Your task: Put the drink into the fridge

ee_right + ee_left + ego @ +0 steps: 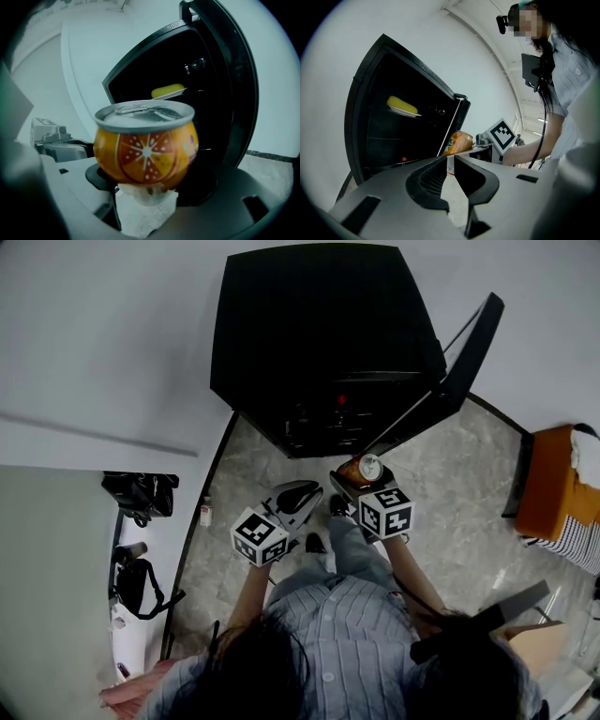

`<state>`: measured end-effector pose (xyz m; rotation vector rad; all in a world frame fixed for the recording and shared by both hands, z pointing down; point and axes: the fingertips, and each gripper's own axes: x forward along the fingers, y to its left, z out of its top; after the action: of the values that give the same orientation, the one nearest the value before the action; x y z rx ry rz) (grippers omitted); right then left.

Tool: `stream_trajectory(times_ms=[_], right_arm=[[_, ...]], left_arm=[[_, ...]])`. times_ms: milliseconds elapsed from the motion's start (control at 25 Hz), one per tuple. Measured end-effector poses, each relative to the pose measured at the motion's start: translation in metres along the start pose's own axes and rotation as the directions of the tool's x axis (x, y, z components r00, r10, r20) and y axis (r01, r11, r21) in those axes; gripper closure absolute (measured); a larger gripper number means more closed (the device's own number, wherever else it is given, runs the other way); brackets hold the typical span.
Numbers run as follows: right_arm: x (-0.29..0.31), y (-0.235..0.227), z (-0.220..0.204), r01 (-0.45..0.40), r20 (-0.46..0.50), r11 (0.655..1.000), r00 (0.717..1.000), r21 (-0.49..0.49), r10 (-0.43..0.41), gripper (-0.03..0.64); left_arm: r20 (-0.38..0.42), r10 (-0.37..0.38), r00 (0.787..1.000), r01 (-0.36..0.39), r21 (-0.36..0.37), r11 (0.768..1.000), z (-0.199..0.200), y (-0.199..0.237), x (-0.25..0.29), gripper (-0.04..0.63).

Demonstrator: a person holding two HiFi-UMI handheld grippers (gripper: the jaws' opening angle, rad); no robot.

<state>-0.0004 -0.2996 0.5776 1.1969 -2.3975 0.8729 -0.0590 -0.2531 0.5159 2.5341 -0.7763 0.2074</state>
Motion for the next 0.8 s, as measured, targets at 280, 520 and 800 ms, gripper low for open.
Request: stream_trajectory(times_ms=[280,520,800], right_arm=[[0.041,-0.02,0.008,0.019,-0.01,0.999,1.0,-0.027,-0.02,0.29],[0.073,-0.039,0.015,0.047,-0.014,0.999,0.999,-0.026,-0.047,0.291],[0.106,-0.061,0.028,0.084,-0.015,0.996,0.996,-0.029,-0.084,0.29]], left_arm=[[-0.005,0.038,0.999,-0.038,-0.022,0.999,-0.002,0.015,0.005,0.545],[0.009,0.095,0.995,-0.094,-0.041,0.995,-0.001,0.031,-0.001,0.545],[0.015,0.129,0.992,-0.128,-0.052,0.99,0.001,0.036,-0.005,0.545]])
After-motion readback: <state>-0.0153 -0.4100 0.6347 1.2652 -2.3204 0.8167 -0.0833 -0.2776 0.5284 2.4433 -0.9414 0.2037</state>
